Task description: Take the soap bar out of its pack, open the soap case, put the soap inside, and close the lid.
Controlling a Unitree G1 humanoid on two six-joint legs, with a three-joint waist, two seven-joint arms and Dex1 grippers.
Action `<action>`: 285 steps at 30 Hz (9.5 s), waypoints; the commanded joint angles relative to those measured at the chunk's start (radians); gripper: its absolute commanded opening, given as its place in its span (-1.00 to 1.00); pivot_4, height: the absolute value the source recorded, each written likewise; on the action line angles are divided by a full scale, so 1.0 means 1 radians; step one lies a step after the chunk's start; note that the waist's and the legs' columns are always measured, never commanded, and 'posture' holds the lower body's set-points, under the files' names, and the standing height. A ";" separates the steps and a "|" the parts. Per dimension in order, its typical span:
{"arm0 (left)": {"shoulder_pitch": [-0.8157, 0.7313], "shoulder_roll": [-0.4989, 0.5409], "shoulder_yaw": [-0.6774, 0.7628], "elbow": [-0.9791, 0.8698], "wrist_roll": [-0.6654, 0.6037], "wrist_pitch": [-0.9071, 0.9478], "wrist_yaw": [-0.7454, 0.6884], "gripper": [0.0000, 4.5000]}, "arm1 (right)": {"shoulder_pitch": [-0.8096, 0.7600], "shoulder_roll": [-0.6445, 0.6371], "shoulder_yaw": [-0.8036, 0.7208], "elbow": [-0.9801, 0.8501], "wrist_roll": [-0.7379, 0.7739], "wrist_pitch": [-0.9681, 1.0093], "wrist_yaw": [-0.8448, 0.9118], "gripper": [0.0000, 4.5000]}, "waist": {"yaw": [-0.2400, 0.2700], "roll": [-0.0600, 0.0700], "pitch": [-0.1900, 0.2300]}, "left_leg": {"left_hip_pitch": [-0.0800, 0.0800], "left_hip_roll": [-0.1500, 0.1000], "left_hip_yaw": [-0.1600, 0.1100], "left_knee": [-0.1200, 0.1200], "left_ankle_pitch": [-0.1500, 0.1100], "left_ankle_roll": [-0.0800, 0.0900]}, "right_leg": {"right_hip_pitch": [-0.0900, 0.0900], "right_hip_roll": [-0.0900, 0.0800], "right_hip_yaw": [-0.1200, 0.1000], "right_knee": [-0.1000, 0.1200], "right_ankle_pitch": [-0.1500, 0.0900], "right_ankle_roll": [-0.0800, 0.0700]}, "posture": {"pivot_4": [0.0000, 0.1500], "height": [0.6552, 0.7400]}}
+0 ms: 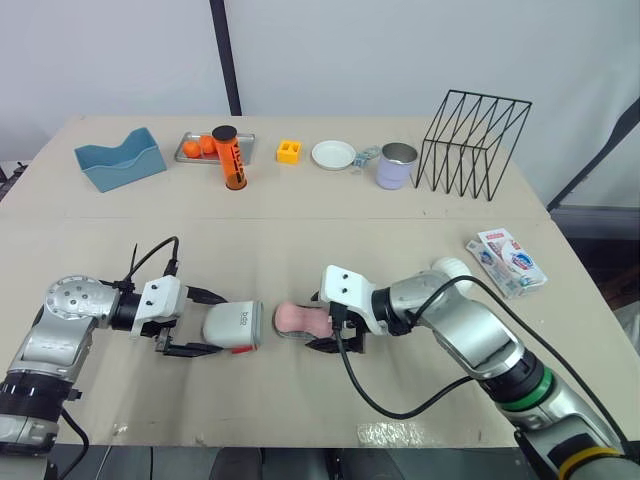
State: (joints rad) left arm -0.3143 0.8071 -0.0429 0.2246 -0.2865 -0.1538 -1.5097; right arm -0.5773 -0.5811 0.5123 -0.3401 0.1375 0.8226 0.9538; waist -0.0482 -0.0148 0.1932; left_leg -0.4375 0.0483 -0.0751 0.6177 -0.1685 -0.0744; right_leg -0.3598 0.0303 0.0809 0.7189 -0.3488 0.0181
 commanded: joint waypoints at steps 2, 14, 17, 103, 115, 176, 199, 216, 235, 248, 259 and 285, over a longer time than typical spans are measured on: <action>0.007 0.020 0.022 -0.037 -0.018 0.002 0.005 0.58 | -0.014 0.012 0.007 0.008 -0.013 0.000 -0.016 1.00 | 0.000 0.000 0.000 | 0.000 0.000 0.000 0.000 0.000 0.000 | 0.000 0.000 0.000 0.000 0.000 0.000 | 1.00 1.00; 0.014 0.022 0.024 -0.045 -0.016 0.006 0.015 0.58 | 0.005 0.037 0.028 0.051 -0.032 -0.017 -0.039 1.00 | 0.000 0.000 0.000 | 0.000 0.000 0.000 0.000 0.000 0.000 | 0.000 0.000 0.000 0.000 0.000 0.000 | 1.00 1.00; 0.015 0.023 0.024 -0.045 -0.017 0.008 0.017 0.58 | 0.011 0.032 0.034 0.056 -0.037 -0.023 -0.038 1.00 | 0.000 0.000 0.000 | 0.000 0.000 0.000 0.000 0.000 0.000 | 0.000 0.000 0.000 0.000 0.000 0.000 | 1.00 1.00; -0.155 -0.191 -0.139 0.012 0.068 0.010 0.106 0.58 | -0.189 -0.042 0.068 0.014 -0.043 0.014 0.172 0.12 | 0.000 -0.004 -0.002 | -0.001 -0.001 -0.002 0.000 0.000 0.000 | -0.001 0.000 -0.001 0.000 0.000 0.000 | 1.00 1.00; -0.160 -0.197 -0.158 0.018 0.098 0.003 0.112 0.58 | -0.192 -0.056 0.061 0.023 -0.039 0.033 0.180 0.71 | 0.000 -0.004 -0.002 | -0.001 -0.001 -0.002 0.000 0.000 -0.001 | -0.001 0.000 -0.001 0.000 0.000 0.000 | 1.00 1.00; -0.199 -0.215 -0.198 0.051 0.149 0.003 0.143 0.58 | -0.065 -0.070 -0.018 0.073 -0.063 -0.151 0.175 -0.96 | 0.001 -0.004 -0.002 | 0.000 -0.002 -0.004 0.000 0.001 -0.001 | 0.002 0.000 -0.003 0.000 0.000 0.000 | 1.00 1.00; -0.192 -0.223 -0.200 0.049 0.154 -0.003 0.150 0.58 | -0.081 -0.035 -0.025 0.059 -0.056 -0.121 0.173 -1.00 | 0.001 -0.004 -0.002 | 0.000 -0.002 -0.005 0.000 0.001 -0.001 | 0.002 0.000 -0.004 -0.001 0.000 0.000 | 1.00 1.00; -0.160 -0.239 -0.157 0.069 0.115 -0.048 0.173 0.58 | -0.048 -0.120 -0.080 0.118 -0.061 -0.179 0.181 -1.00 | 0.002 -0.004 -0.002 | 0.000 -0.002 -0.006 0.000 0.001 -0.001 | 0.003 -0.001 -0.004 -0.001 0.000 0.000 | 1.00 1.00; -0.151 -0.266 -0.112 0.084 0.048 -0.166 0.170 0.58 | -0.034 -0.097 -0.252 0.162 0.152 0.070 0.154 -1.00 | 0.001 -0.003 -0.002 | 0.000 -0.002 -0.006 0.000 0.001 -0.001 | 0.003 -0.001 -0.004 -0.001 0.000 0.000 | 1.00 1.00; -0.153 -0.279 -0.108 0.067 0.043 -0.196 0.192 0.58 | -0.085 -0.093 -0.430 0.202 0.452 0.572 0.136 0.55 | 0.001 -0.003 -0.002 | 0.000 -0.002 -0.006 0.000 0.001 -0.001 | 0.003 -0.001 -0.004 -0.001 0.000 0.000 | 1.00 1.00; -0.154 -0.296 -0.110 0.046 0.047 -0.253 0.229 0.58 | -0.093 0.011 -0.605 0.324 0.645 0.792 -0.039 0.95 | 0.001 -0.002 -0.002 | 0.000 -0.002 -0.005 0.000 0.001 -0.001 | 0.003 -0.001 -0.004 -0.001 0.000 0.000 | 1.00 1.00; -0.156 -0.305 -0.128 0.016 0.067 -0.249 0.269 0.58 | -0.023 0.164 -0.703 0.294 0.879 0.792 -0.427 0.95 | 0.000 -0.002 -0.001 | -0.001 -0.002 -0.005 -0.001 0.001 -0.001 | 0.003 0.000 -0.004 -0.001 0.000 0.000 | 1.00 1.00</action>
State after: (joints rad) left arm -0.4603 0.4986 -0.1818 0.2753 -0.2094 -0.3909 -1.2501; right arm -0.6029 -0.3992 -0.1766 -0.0258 0.9797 1.6139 0.5343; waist -0.0478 -0.0169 0.1919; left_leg -0.4383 0.0463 -0.0803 0.6171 -0.1678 -0.0751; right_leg -0.3569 0.0302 0.0773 0.7173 -0.3491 0.0185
